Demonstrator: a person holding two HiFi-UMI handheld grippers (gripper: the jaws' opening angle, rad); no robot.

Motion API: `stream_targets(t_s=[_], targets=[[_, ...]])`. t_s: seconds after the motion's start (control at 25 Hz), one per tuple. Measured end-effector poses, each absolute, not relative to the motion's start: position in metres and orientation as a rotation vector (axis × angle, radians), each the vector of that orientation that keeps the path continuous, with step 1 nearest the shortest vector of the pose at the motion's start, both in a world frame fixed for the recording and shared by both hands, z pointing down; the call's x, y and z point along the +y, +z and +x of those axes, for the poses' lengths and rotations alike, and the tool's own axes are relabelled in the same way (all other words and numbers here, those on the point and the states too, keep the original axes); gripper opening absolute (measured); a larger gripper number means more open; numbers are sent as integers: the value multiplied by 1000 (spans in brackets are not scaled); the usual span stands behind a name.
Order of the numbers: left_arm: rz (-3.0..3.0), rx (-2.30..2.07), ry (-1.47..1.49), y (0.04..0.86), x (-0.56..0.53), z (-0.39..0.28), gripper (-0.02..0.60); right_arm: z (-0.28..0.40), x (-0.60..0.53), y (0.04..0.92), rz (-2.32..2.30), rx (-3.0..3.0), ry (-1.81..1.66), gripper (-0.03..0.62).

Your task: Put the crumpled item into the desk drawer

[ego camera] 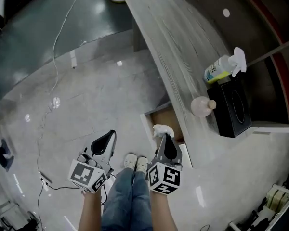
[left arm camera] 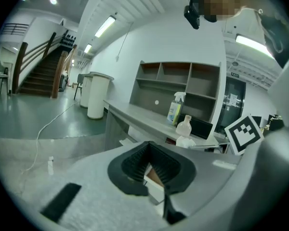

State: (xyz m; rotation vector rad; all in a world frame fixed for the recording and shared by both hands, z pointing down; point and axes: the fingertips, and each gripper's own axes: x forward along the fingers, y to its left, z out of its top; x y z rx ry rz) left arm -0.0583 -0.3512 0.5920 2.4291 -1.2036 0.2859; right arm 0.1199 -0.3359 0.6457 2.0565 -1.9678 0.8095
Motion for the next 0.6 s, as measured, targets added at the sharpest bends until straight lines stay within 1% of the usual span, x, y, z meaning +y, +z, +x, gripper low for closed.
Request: stream_targets(t_s=[0.24,0.32,0.36,0.4,0.56,0.6], targets=[[2370,-1148,316,643,-338,-63,2,129,-336,724,2073,-1778,924,38],[2361,-1139,322,652,-335,-66,2,128,-338,735,2066,-1775,978,127],[2358,-1137,324,654,-335,-67,2,127,-339,738,2059,-1780,999,163],[2357,-1137,325,654,-335,-67,2,128,-338,737,2053,-1784,1011,184],[2374,-1151,314,638,-346,-62,2,125,-342,712,2034,-1867,977,187],[2387,-1157,306,631,-351,-61,2,122,-345,700,2032,-1910,950,179]])
